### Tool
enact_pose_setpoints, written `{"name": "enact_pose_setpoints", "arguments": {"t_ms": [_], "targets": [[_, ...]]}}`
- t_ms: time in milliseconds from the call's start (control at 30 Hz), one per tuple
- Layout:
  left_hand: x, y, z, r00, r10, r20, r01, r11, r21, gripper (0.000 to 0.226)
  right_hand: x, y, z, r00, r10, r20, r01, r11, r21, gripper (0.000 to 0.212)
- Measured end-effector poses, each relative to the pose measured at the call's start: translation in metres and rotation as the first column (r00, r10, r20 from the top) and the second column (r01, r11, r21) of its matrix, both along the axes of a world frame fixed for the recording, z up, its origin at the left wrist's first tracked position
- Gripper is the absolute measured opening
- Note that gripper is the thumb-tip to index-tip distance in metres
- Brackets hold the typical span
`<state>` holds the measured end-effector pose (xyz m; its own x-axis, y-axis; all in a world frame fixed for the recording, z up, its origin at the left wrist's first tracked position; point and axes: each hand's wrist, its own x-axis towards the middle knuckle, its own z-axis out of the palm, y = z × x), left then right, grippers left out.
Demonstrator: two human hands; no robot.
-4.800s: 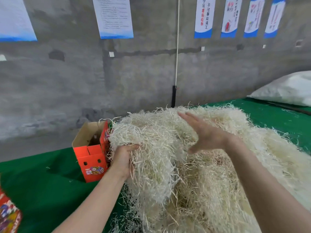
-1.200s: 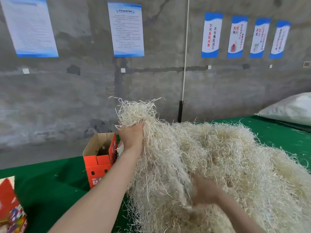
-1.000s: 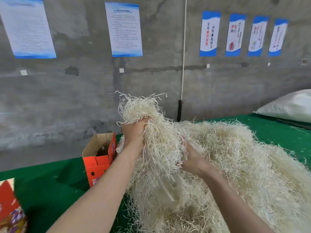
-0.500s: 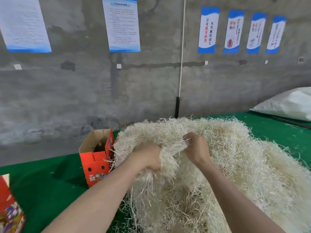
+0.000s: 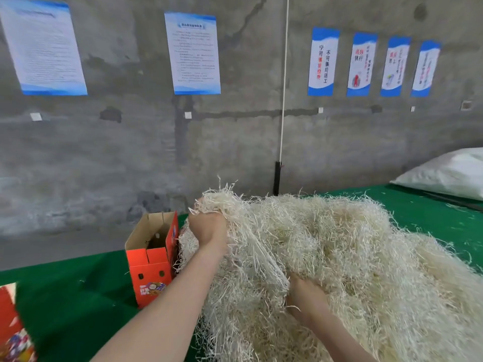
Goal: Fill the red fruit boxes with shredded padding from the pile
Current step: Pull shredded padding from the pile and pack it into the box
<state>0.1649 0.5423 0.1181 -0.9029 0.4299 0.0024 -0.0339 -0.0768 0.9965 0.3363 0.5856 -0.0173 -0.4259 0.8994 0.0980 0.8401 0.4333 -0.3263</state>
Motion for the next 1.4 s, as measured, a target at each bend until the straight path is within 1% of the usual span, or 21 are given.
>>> {"name": "enact_pose_setpoints", "arguments": {"t_ms": [100,200,233,300,367,433,467,500,600,700,733,833,900,967,1000,1067,1200,1267,1300,1333,1400], "targets": [[-0.004,0.0,0.009,0.965,-0.022,0.261,-0.012,0.992,0.125,0.033,0.007,0.002,-0.006,1.0,-0.022,-0.009,0.022,1.0,0.01,0.062],[-0.018,0.0,0.025,0.899,-0.046,0.436,-0.062,0.971,0.231,0.017,0.013,-0.004,-0.019,0.997,0.005,0.076,-0.004,1.0,-0.019,0.067],[-0.021,-0.001,0.028,0.885,-0.055,0.463,-0.069,0.967,0.246,0.015,0.014,-0.003,-0.02,0.997,0.016,0.08,-0.014,1.0,-0.018,0.066],[-0.024,-0.008,0.029,0.874,-0.083,0.479,-0.045,0.967,0.25,0.018,0.013,0.001,-0.021,0.997,0.023,0.072,-0.022,1.0,-0.011,0.066],[-0.03,-0.012,0.03,0.865,-0.25,0.435,0.094,0.933,0.349,0.023,0.015,0.003,-0.02,0.989,0.034,0.146,-0.031,0.999,-0.02,0.069],[-0.04,-0.018,0.043,0.788,-0.458,0.412,0.175,0.807,0.563,0.033,0.019,-0.001,-0.031,0.949,0.065,0.308,-0.045,0.996,-0.074,0.069],[-0.044,-0.02,0.052,0.756,-0.519,0.4,0.181,0.752,0.634,0.036,0.02,-0.003,-0.039,0.935,0.06,0.349,-0.031,0.996,-0.088,0.067],[-0.046,-0.02,0.059,0.745,-0.543,0.387,0.189,0.728,0.659,0.036,0.02,-0.005,-0.04,0.942,0.052,0.331,-0.024,0.996,-0.088,0.065],[-0.041,-0.024,0.063,0.773,-0.518,0.367,0.281,0.797,0.534,0.026,0.013,-0.007,-0.001,0.989,0.132,0.072,-0.119,0.979,-0.166,0.063],[-0.039,-0.033,0.041,0.768,-0.492,0.41,0.311,0.846,0.434,0.018,0.009,-0.006,0.072,0.954,0.256,-0.157,-0.286,0.933,-0.22,0.077],[-0.041,-0.037,0.034,0.772,-0.47,0.429,0.295,0.862,0.413,0.013,0.009,-0.008,0.096,0.94,0.276,-0.2,-0.314,0.929,-0.195,0.08],[-0.043,-0.047,0.019,0.791,-0.381,0.478,0.213,0.905,0.369,0.012,0.002,-0.023,0.138,0.901,0.325,-0.287,-0.353,0.935,-0.048,0.081],[-0.038,-0.059,0.017,0.772,-0.428,0.469,0.253,0.885,0.391,0.013,-0.01,-0.04,0.148,0.804,0.357,-0.475,-0.443,0.893,-0.078,0.081],[-0.033,-0.077,0.018,0.751,-0.507,0.423,0.348,0.848,0.4,0.017,-0.026,-0.062,0.148,0.649,0.318,-0.691,-0.591,0.783,-0.195,0.089],[-0.03,-0.087,0.02,0.744,-0.542,0.392,0.395,0.829,0.396,0.02,-0.034,-0.073,0.146,0.597,0.298,-0.744,-0.642,0.734,-0.221,0.094],[-0.033,-0.109,0.023,0.742,-0.581,0.336,0.466,0.806,0.365,0.028,-0.052,-0.091,0.142,0.519,0.269,-0.811,-0.693,0.689,-0.215,0.1],[-0.058,-0.165,0.026,0.777,-0.599,0.195,0.52,0.785,0.336,0.019,-0.089,-0.124,0.152,0.364,0.061,-0.929,-0.632,0.749,-0.198,0.077],[-0.075,-0.197,0.02,0.812,-0.567,0.137,0.506,0.803,0.315,0.014,-0.105,-0.147,0.154,0.307,0.028,-0.951,-0.622,0.762,-0.179,0.067],[-0.084,-0.215,0.015,0.832,-0.545,0.106,0.497,0.816,0.296,0.015,-0.11,-0.161,0.154,0.293,0.048,-0.955,-0.639,0.752,-0.159,0.064],[-0.092,-0.231,0.009,0.855,-0.514,0.072,0.48,0.836,0.267,0.024,-0.115,-0.176,0.15,0.296,0.074,-0.952,-0.658,0.739,-0.147,0.064],[-0.107,-0.265,-0.009,0.893,-0.449,0.043,0.437,0.885,0.159,0.031,-0.123,-0.202,0.137,0.366,0.109,-0.924,-0.676,0.714,-0.184,0.071]]}}
